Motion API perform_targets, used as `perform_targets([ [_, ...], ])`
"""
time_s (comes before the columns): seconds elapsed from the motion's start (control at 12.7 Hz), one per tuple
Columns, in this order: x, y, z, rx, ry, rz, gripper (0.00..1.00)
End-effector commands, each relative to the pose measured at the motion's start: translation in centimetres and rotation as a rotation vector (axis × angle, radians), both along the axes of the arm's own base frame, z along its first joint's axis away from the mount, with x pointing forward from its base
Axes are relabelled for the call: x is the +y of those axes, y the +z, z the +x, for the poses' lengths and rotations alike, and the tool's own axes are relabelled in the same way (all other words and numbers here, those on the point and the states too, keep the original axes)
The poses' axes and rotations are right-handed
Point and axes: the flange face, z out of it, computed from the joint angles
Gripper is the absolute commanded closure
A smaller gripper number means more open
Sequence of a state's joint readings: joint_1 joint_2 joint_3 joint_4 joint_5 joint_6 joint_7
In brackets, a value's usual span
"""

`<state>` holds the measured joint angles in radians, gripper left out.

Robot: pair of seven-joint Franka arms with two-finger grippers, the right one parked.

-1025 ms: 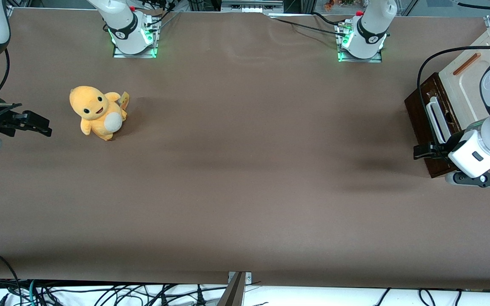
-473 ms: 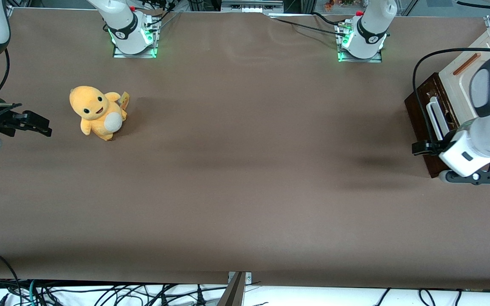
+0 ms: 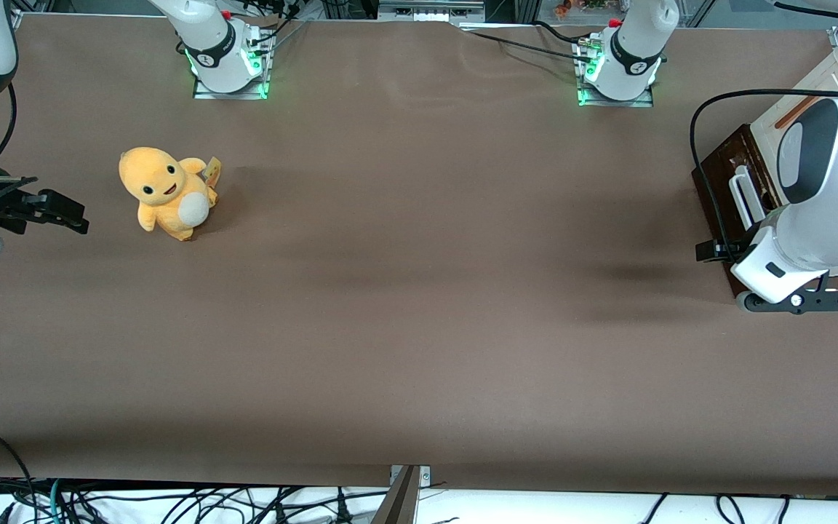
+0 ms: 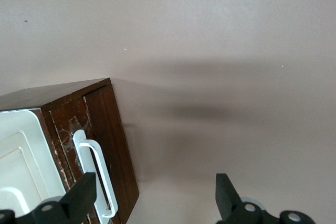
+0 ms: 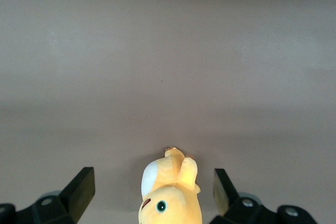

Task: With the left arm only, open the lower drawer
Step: 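Swing the left gripper around to face the lower drawer's white handle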

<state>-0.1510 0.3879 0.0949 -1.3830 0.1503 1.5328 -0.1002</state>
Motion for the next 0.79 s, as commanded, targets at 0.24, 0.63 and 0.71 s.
perform_targets([
  [0.24,-3.6,-1.7,-0.4,-0.006,0.002,0.184,0.00],
  [0.63,-6.1,-5.2,-1.7,-0.010,-0.031,0.401,0.00],
  [0.71,-6.0,-6.0,-1.9,-0.010,-0.022,0.437,0.00],
])
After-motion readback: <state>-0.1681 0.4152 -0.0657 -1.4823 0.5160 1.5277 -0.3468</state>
